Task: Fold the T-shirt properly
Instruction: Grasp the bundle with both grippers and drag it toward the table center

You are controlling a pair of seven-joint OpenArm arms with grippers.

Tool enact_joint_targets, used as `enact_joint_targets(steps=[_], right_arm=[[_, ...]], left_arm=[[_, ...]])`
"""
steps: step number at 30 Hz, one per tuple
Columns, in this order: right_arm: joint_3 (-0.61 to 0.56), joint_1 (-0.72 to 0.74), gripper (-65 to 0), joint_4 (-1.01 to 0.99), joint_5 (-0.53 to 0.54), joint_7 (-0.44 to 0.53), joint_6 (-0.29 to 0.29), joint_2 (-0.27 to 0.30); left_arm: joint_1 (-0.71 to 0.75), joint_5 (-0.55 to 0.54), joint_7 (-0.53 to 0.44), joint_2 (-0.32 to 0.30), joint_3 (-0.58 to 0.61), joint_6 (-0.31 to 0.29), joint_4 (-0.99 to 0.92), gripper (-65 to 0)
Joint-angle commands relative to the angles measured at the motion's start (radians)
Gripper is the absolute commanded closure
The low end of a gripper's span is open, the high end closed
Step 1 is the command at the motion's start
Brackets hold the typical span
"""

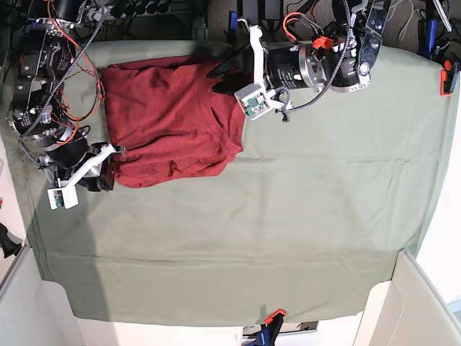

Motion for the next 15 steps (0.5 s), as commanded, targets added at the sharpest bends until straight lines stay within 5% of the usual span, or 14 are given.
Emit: enact_joint_targets(steps=[1,4,7,8,11,15], right_arm=[[0.004,0.015,-23.2,-0.001,0.017,0.03,0.004,0.008],[0.004,0.016,-28.0,-0.059,0.032,0.046,0.004,0.007],[0.003,0.019,-27.7,-0.114,0.071,0.055,0.019,0.007],[0.003,0.02,-24.6,-0.125,0.078,0.055,0.04,0.007],[0.004,0.022,0.0,-0.129,0.08,0.055,0.067,0.008],[0.003,0.022,0.0,-0.129,0.08,0.069,0.102,0.006]], left_arm=[[-0.004,-0.016,-0.013,-0.005,0.009,-0.006,0.017,-21.9],[-0.002,0.012,-0.015,-0.005,0.049,-0.006,0.017,-33.3],[-0.002,0.067,-0.035,-0.005,0.084,-0.006,0.017,-33.8],[-0.003,0.086,-0.046,-0.005,0.09,-0.006,0.017,-33.8],[-0.003,0.106,-0.064,-0.005,0.09,-0.006,0.017,-33.7],[-0.002,0.065,-0.067,-0.005,0.091,-0.006,0.017,-31.0]])
